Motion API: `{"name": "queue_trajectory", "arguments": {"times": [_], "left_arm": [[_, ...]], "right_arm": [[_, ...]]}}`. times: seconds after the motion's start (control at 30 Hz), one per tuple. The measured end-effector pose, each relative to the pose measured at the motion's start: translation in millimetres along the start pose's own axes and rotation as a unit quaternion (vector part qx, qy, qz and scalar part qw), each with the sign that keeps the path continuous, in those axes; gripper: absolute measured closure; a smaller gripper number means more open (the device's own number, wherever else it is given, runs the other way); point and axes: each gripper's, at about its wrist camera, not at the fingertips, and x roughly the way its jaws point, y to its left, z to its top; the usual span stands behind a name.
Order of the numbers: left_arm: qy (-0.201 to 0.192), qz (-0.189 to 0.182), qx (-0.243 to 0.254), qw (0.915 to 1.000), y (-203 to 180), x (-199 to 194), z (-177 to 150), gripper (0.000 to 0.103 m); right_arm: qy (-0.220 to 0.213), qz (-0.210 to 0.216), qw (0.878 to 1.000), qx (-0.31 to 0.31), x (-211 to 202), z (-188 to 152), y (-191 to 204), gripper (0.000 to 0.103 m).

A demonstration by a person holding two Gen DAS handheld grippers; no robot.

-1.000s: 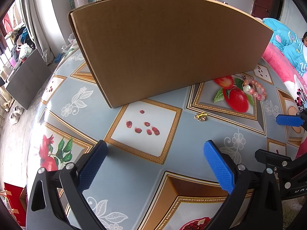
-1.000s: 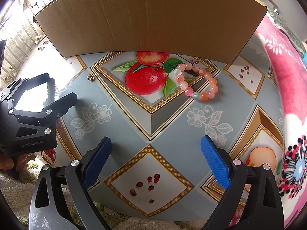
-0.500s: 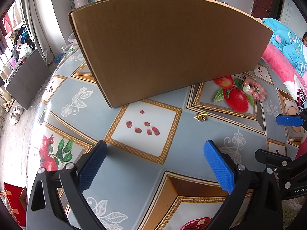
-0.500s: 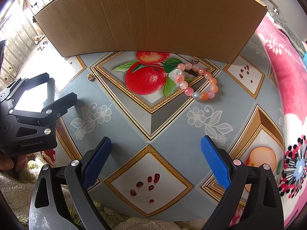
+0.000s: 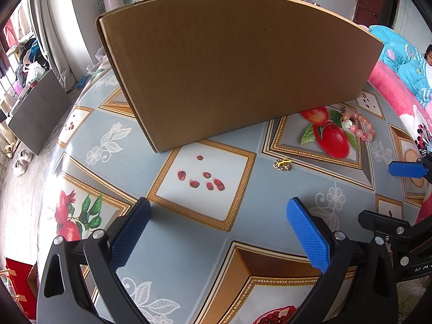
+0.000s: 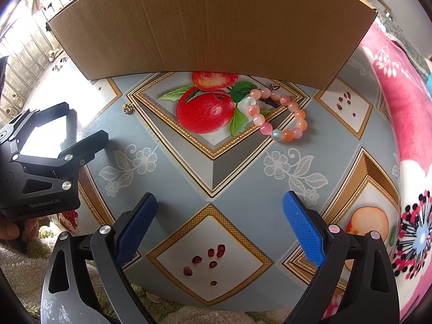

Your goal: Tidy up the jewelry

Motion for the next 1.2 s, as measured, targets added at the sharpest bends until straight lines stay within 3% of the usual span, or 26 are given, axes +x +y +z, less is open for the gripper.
{"name": "queue_trajectory", "arguments": {"times": [0.97, 1.2], "left_arm": [[-0.003, 0.000, -0.001, 1.0000, -1, 0, 1, 0.004], [-0.008, 0.003, -0.004, 1.0000, -1, -2, -1, 0.004]], "right_arm": [[-0.001, 0.002, 1.000, 0.001, 0, 0, -1, 0.012], [-0.034, 0.012, 0.999, 0.011, -12, -7, -22, 0.012]]}}
